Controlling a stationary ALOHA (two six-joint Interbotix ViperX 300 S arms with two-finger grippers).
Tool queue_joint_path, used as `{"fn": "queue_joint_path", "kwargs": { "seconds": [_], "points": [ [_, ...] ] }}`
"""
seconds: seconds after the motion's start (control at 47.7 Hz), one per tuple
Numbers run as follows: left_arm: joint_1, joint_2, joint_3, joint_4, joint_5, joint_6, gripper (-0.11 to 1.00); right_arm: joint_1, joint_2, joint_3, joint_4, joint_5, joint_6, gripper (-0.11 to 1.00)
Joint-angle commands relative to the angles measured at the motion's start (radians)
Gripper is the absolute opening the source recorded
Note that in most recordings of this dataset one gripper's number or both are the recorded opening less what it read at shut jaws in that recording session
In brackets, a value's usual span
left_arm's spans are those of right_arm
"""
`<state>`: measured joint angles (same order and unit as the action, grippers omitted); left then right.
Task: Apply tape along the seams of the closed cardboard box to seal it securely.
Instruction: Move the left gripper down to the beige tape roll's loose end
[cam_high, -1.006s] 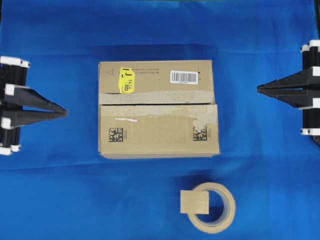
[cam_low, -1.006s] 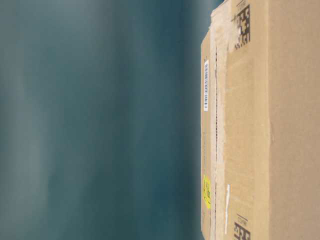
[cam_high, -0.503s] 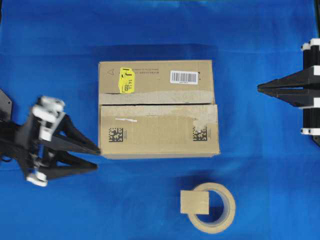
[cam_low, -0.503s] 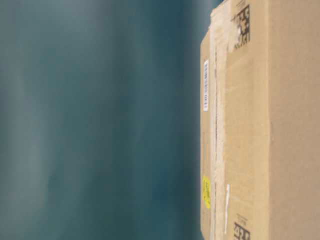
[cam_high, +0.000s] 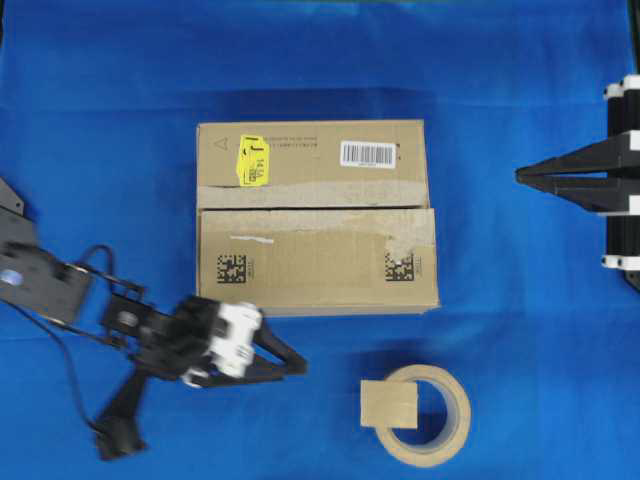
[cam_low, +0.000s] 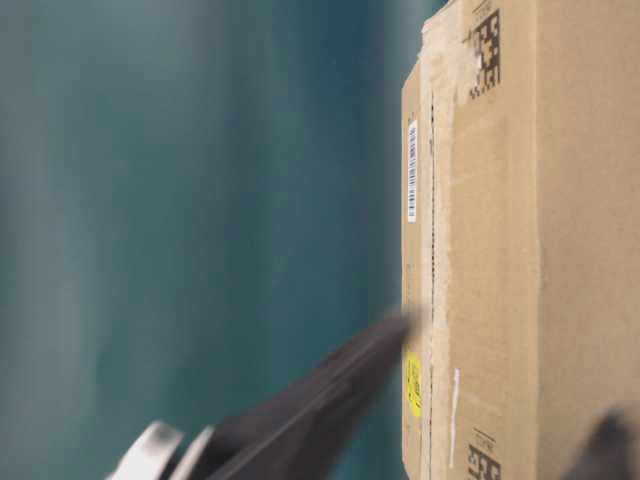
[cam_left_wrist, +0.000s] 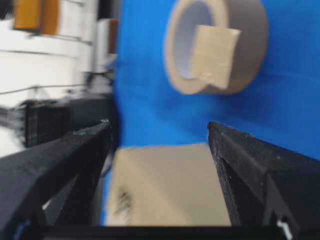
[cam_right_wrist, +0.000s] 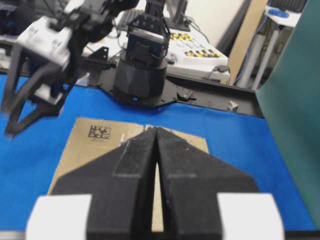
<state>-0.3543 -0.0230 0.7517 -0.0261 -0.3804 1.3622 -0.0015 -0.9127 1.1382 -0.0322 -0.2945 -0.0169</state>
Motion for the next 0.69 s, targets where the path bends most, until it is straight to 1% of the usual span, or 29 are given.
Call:
{"fn": "queue_joint_path", "kwargs": {
  "seconds": [0.0,0.084,0.251,0.44,0.566,0.67],
  "points": [
    [0.0,0.043,-0.074,0.005,0.038,0.002,0.75,-0.002,0.0,-0.029,-0.006,-0.005,-0.002,0.0],
    [0.002,0.104,-0.124,0.008,0.072,0.025,0.75,-0.002,-0.002,-0.029,-0.014,-0.005,-0.003,0.0],
    [0.002,0.225,-0.209,0.008,0.077,0.097,0.75,-0.002,0.002,-0.028,-0.029,-0.006,-0.003,0.0],
    [0.002,0.331,-0.295,0.008,0.071,0.112,0.75,-0.002,0.003,-0.028,-0.032,-0.005,-0.003,0.0],
    [0.002,0.368,-0.337,0.008,0.061,0.112,0.74,-0.002,0.003,-0.028,-0.034,0.006,-0.003,0.0],
    [0.002,0.38,-0.35,0.006,0.067,0.114,0.72,-0.002,0.003,-0.028,-0.034,0.02,-0.003,0.0]
  ]
}}
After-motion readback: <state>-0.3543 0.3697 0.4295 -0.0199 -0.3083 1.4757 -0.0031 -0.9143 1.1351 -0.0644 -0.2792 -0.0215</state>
